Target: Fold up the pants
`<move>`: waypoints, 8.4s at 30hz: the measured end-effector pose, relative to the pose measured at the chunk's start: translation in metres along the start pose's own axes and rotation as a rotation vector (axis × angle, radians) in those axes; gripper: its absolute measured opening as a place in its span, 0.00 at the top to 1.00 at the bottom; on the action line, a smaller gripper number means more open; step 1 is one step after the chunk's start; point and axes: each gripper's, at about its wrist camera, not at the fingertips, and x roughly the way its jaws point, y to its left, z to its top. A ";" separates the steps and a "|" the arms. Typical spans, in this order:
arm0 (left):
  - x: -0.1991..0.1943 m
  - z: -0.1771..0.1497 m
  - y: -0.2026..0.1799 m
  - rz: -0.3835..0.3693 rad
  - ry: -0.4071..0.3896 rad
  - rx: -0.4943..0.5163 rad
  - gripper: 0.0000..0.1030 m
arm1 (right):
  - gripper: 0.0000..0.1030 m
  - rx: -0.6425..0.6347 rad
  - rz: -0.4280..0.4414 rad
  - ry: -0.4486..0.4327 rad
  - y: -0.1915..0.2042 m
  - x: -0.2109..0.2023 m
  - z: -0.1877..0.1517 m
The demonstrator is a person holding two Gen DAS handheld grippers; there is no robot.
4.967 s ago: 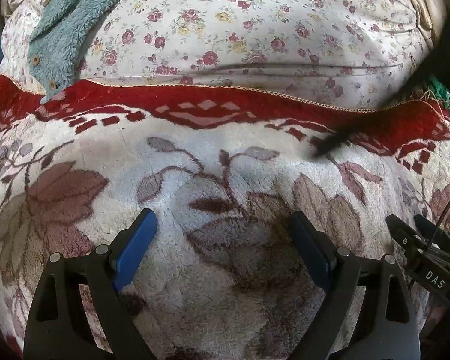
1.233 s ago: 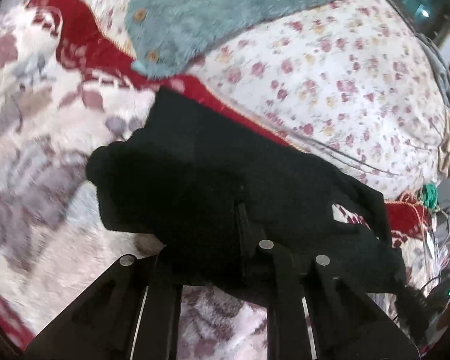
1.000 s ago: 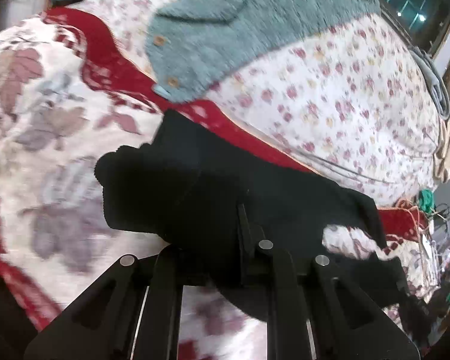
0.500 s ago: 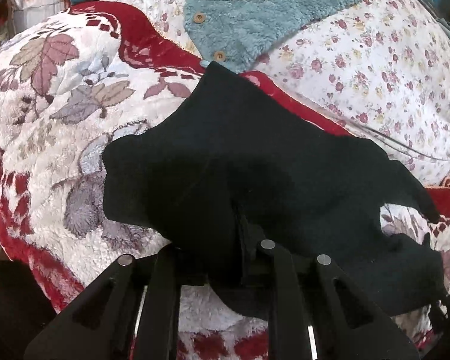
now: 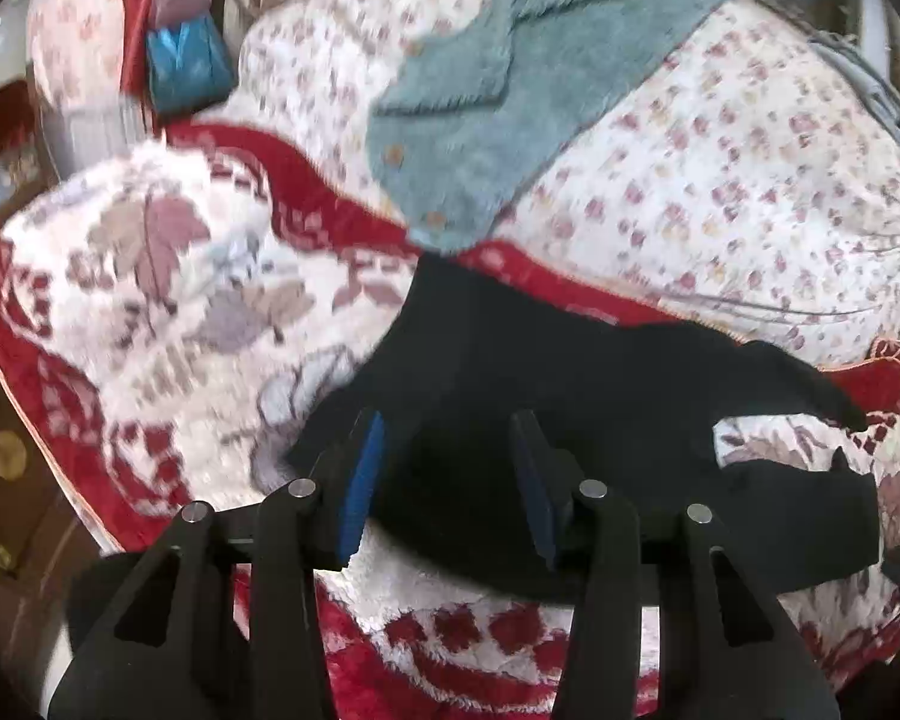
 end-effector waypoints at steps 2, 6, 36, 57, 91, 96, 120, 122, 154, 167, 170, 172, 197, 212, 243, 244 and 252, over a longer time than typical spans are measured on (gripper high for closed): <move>-0.013 0.004 -0.004 -0.011 -0.044 0.008 0.57 | 0.65 0.005 0.013 -0.038 -0.002 -0.013 0.006; -0.024 0.010 -0.033 -0.153 -0.038 0.051 0.52 | 0.60 -0.053 -0.095 -0.107 0.000 -0.018 0.035; 0.049 -0.090 -0.278 -0.544 0.283 0.532 0.48 | 0.96 -0.239 -0.140 -0.024 -0.011 0.042 0.081; 0.011 -0.102 -0.295 -0.656 0.197 0.630 0.48 | 0.49 -0.257 -0.159 0.087 -0.019 0.101 0.097; 0.049 -0.093 -0.286 -0.586 0.264 0.564 0.48 | 0.97 0.033 -0.222 -0.393 -0.027 -0.084 0.082; 0.048 -0.092 -0.282 -0.596 0.279 0.563 0.48 | 0.83 0.101 -0.180 -0.259 -0.045 -0.054 0.074; 0.002 -0.125 -0.300 -0.720 0.261 0.689 0.48 | 0.55 0.159 -0.055 -0.085 -0.081 -0.031 0.026; 0.004 -0.134 -0.309 -0.696 0.227 0.729 0.48 | 0.55 0.179 -0.077 -0.060 -0.084 -0.015 0.031; 0.091 -0.091 -0.339 -0.622 0.274 0.618 0.49 | 0.56 0.066 -0.054 -0.101 -0.053 0.001 0.056; 0.098 -0.093 -0.340 -0.629 0.240 0.609 0.48 | 0.44 0.216 0.142 -0.019 -0.074 0.039 0.035; 0.097 -0.094 -0.341 -0.625 0.231 0.616 0.48 | 0.45 0.312 0.341 -0.156 -0.082 0.013 0.045; 0.096 -0.096 -0.342 -0.615 0.223 0.623 0.48 | 0.45 0.333 0.392 -0.282 -0.087 -0.018 0.047; 0.058 -0.103 -0.315 -0.694 0.271 0.599 0.48 | 0.88 0.174 0.029 -0.267 -0.067 -0.031 0.053; 0.061 -0.111 -0.319 -0.675 0.244 0.617 0.48 | 0.43 0.194 -0.137 -0.118 -0.090 -0.046 0.013; 0.038 -0.120 -0.326 -0.735 0.252 0.645 0.48 | 0.52 0.197 -0.239 -0.113 -0.067 -0.039 0.008; 0.039 -0.120 -0.328 -0.727 0.250 0.646 0.48 | 0.52 0.158 -0.273 -0.135 -0.060 -0.043 0.010; 0.048 -0.124 -0.344 -0.675 0.265 0.647 0.48 | 0.43 -0.088 -0.506 -0.044 -0.061 0.010 0.039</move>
